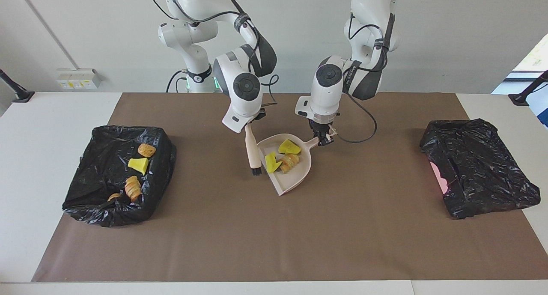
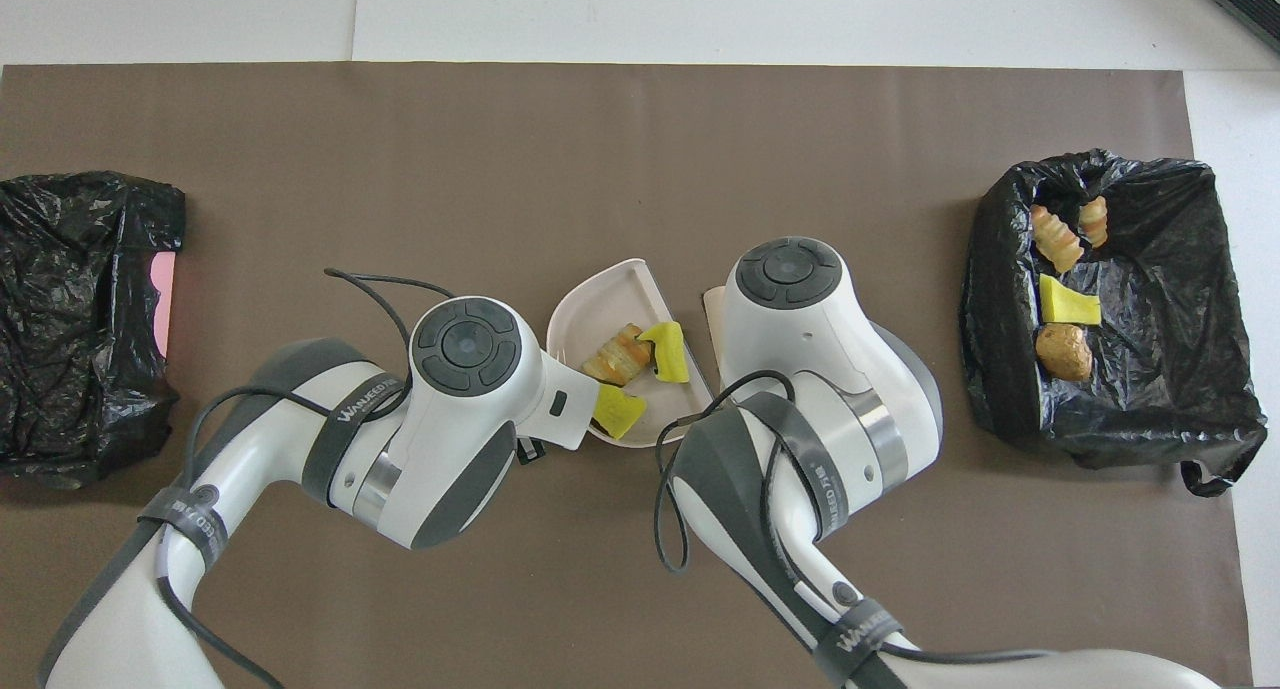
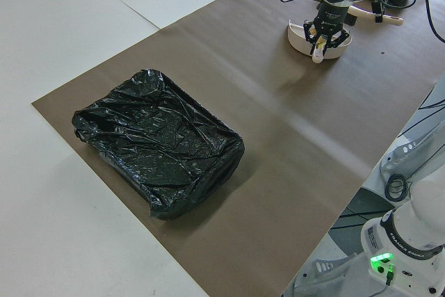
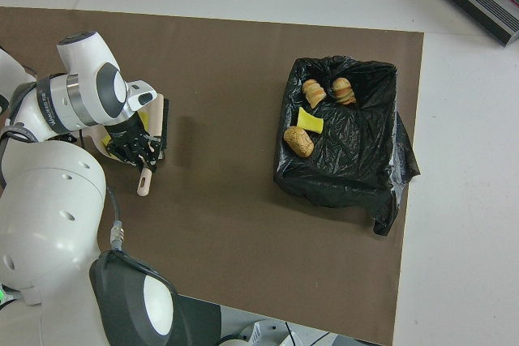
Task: Sweep and dump trash in bin
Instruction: 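Sweep scraps into the dustpan held by the left gripper using the right gripper, then tip the dustpan over the other black bag with the left gripper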
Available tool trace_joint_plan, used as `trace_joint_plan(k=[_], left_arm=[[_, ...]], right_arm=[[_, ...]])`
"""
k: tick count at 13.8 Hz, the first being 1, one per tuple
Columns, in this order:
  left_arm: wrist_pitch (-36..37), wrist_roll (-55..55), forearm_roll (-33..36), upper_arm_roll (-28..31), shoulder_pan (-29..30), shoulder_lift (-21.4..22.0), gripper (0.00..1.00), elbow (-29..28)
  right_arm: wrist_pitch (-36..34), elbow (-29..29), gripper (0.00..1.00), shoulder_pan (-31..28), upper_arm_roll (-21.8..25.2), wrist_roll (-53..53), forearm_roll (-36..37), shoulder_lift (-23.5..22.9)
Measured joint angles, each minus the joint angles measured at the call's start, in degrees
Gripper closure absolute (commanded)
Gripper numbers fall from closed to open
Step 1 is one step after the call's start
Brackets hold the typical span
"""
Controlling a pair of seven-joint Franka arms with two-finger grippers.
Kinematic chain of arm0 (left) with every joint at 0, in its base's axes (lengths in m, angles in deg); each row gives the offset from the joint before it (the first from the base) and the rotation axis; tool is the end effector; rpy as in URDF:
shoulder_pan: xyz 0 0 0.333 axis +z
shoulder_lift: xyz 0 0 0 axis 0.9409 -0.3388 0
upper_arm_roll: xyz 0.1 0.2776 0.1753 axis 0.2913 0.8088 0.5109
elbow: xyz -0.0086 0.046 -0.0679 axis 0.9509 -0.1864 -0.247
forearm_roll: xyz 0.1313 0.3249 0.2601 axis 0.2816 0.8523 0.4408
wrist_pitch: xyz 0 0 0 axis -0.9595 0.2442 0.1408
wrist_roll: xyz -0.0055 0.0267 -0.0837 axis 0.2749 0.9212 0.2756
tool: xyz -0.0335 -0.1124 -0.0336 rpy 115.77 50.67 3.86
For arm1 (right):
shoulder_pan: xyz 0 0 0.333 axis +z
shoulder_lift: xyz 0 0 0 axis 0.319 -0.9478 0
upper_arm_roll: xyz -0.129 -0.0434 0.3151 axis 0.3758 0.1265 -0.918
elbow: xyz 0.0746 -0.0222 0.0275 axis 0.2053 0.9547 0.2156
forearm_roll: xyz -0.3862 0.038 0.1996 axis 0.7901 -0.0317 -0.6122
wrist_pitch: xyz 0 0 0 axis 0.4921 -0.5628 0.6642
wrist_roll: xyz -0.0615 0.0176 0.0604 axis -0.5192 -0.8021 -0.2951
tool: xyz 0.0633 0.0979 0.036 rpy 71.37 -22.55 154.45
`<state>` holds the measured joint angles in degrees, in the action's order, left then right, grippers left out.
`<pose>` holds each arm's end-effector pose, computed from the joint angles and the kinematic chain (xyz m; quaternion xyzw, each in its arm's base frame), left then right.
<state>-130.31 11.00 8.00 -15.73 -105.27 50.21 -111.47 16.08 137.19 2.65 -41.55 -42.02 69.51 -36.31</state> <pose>0.5051 -0.3410 0.3491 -0.8256 0.5624 0.0459 0.0092 0.5200 0.3028 0.3685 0.9730 0.0796 -0.2113 0.0473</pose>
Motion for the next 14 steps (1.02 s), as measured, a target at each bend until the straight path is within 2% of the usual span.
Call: trace_joint_plan(k=[2, 5, 8, 11, 14], left_arm=[[0.00, -0.30, 0.00, 0.03, 0.15, 0.03, 1.00, 0.00], [0.00, -2.25, 0.01, 0.51, 0.60, 0.31, 1.00, 0.16], [1.13, -8.63, 0.06, 0.88, 5.11, 2.51, 1.00, 0.99], [4.15, -20.40, 0.09, 1.28, 13.34, 6.89, 1.00, 2.31], [6.85, -32.68, 0.10, 1.71, 22.77, 10.02, 1.00, 4.25]], right_arm=[[-1.41, 0.00, 1.00, 2.74, -0.14, -5.82, 0.81, 0.85], [-5.63, 0.02, 1.00, 3.08, -0.09, -8.01, -0.11, 4.65], [-6.36, 2.59, 1.00, 2.85, 0.10, -9.93, -6.66, 8.56], [1.59, 10.09, 1.00, 3.73, -0.14, -10.20, -13.09, 11.82], [6.73, 15.26, 1.00, 7.97, -0.38, -14.48, -14.92, 14.15]])
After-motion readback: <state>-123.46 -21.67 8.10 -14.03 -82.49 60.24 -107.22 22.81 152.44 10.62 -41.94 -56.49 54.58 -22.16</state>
